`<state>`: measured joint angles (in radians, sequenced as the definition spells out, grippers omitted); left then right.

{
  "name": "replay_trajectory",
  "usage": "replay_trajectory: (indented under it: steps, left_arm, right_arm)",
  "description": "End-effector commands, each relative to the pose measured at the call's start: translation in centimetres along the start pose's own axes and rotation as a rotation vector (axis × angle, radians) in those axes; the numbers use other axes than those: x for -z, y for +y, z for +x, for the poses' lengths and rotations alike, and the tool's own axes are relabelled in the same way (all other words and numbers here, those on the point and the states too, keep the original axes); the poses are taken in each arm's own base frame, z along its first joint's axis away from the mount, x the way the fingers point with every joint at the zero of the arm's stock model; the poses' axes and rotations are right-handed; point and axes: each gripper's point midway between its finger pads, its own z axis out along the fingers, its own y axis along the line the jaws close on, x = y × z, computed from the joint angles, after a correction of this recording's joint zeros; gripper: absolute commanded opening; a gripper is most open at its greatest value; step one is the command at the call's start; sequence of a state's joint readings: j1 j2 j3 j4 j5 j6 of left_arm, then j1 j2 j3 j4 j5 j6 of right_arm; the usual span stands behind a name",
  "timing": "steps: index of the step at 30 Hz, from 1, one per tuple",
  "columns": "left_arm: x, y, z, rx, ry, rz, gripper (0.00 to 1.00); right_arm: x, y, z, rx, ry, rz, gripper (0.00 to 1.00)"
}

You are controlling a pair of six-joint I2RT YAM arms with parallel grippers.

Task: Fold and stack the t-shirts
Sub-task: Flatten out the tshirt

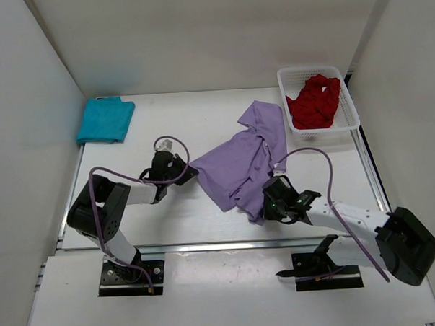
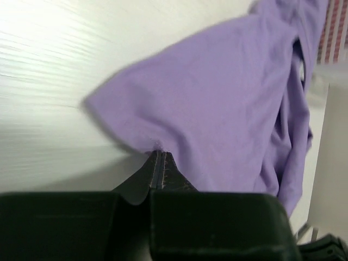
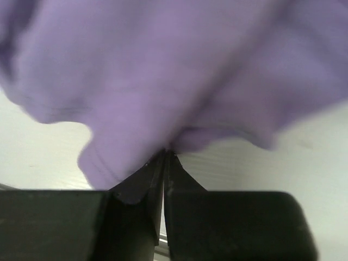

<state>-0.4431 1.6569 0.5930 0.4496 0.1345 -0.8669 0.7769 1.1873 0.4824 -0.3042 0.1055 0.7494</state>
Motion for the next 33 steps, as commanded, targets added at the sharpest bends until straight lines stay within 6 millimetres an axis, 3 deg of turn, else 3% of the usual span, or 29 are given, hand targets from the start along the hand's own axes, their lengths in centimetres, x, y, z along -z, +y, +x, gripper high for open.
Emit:
replay_trajectory:
  steps: [1,3,7,9,11,14,20,25,30,33]
  left_arm:
    - [2.0,0.7,-4.1,0.054,-0.102,0.017,0.00]
    - [3.2,2.4,-5.5,0.091,-0.148,-0.010,0.00]
    - [4.9,2.4,-8.0,0.102,-0.235,-0.014,0.00]
    - [5.2,2.7,-8.9,0.094,-0.252,-0.029,0.03]
    - [5.5,2.9,-10.3,0.108,-0.284,-0.028,0.03]
    - [5.7,2.4,-10.9,0.100,-0.299,-0.022,0.04]
    - [4.8,1.4,-8.9,0.080,-0.250,0.006,0.04]
    - [4.7,1.0,-7.6,0.069,-0.229,0.016,0.04]
    - [5.1,0.7,-7.1,0.065,-0.231,0.023,0.04]
    - [5.4,0.4,-6.9,0.068,-0.237,0.034,0.04]
  right_arm:
    - [1.2,-6.2,2.4,-0.013,0.045,0.183,0.00]
    - [2.4,-6.9,1.0,-0.069,-0.014,0.162,0.00]
    - [3.0,-5.8,-0.6,-0.110,-0.059,0.062,0.06]
    - [3.1,-6.0,-0.2,-0.107,-0.057,0.076,0.26]
    - [3.2,-5.7,0.0,-0.112,-0.060,0.062,0.32]
    - [2.9,-5.8,1.3,-0.144,-0.026,0.036,0.36]
    - [2.9,-3.3,2.4,-0.169,0.000,-0.087,0.39]
    - [2.7,-2.0,3.0,-0.141,0.027,-0.090,0.36]
    - [2.6,-4.3,4.2,-0.093,0.077,0.079,0.31]
    - [2.7,-4.5,4.6,-0.082,0.106,0.119,0.32]
